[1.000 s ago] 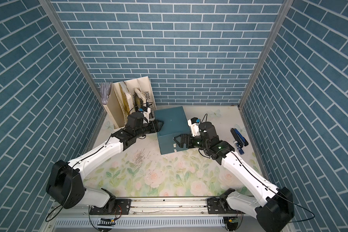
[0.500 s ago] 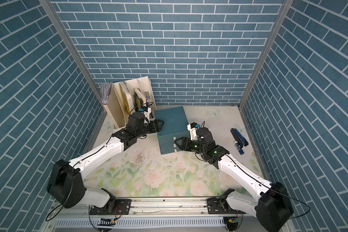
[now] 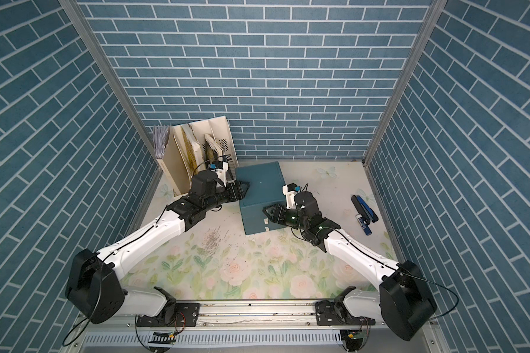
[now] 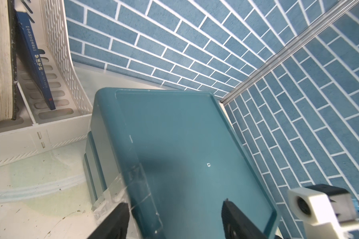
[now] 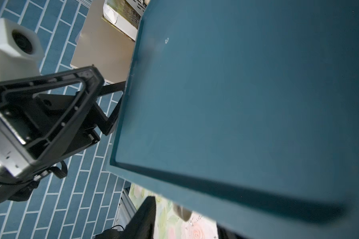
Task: Take the seed bags out of the drawer
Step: Open the drawer in the storage box.
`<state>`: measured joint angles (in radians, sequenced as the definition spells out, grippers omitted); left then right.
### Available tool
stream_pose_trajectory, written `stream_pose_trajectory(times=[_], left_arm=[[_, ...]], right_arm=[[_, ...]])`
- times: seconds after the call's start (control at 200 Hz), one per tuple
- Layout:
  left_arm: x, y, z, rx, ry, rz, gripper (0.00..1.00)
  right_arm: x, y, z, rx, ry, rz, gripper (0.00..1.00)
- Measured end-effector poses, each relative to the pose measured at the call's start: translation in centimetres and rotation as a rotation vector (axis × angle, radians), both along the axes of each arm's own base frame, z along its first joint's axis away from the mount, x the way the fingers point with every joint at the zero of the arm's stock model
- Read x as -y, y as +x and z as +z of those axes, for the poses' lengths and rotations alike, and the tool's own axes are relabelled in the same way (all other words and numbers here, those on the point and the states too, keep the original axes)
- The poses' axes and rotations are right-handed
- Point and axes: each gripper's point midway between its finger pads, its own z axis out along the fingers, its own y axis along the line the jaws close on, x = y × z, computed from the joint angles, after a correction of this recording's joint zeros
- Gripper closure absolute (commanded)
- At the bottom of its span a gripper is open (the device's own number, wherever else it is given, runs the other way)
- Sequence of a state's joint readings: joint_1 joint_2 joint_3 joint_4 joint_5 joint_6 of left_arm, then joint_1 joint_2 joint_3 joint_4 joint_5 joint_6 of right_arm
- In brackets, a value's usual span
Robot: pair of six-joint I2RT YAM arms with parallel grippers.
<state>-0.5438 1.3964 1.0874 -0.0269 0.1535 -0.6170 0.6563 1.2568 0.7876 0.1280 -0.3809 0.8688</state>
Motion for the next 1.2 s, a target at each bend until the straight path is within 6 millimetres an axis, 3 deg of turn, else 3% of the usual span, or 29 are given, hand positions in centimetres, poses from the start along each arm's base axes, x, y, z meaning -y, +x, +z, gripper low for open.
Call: stream_pose_trajectory(times=[0.165, 0.475, 0.645, 0.845, 0.95, 1.135, 1.2], left_arm=[[-0.1, -1.0, 0.3, 0.000, -0.004, -0.014, 0.26], [0.7, -3.5, -1.8, -0.072, 0.019, -0.065, 0.34], [0.7, -4.0, -2.7, -0.096, 0.030, -0.061, 0.43], [0.8, -4.1, -3.0, -0.101, 0.030, -0.050, 0.44], [0.8, -4.1, -3.0, -0.101, 0.027, -0.045, 0.45], [0.8, -4.1, -3.0, -0.100, 0.027, -0.037, 0.45], [0.8, -4.1, -3.0, -0.099, 0.028, -0.034, 0.45]], right_arm=[[-0.3, 0.1, 0.0, -0.011, 0.016, 0.000, 0.54], [-0.5, 0.2, -0.2, -0.025, 0.028, 0.004, 0.56], [-0.5, 0.1, -0.4, -0.033, 0.033, 0.000, 0.59], [-0.5, 0.2, -0.3, -0.040, 0.041, -0.006, 0.66], [-0.5, 0.2, -0.3, -0.045, 0.044, -0.014, 0.75], [-0.4, 0.3, -0.5, -0.059, 0.049, -0.027, 1.00], [-0.3, 0.3, -0.5, -0.060, 0.051, -0.028, 1.00]])
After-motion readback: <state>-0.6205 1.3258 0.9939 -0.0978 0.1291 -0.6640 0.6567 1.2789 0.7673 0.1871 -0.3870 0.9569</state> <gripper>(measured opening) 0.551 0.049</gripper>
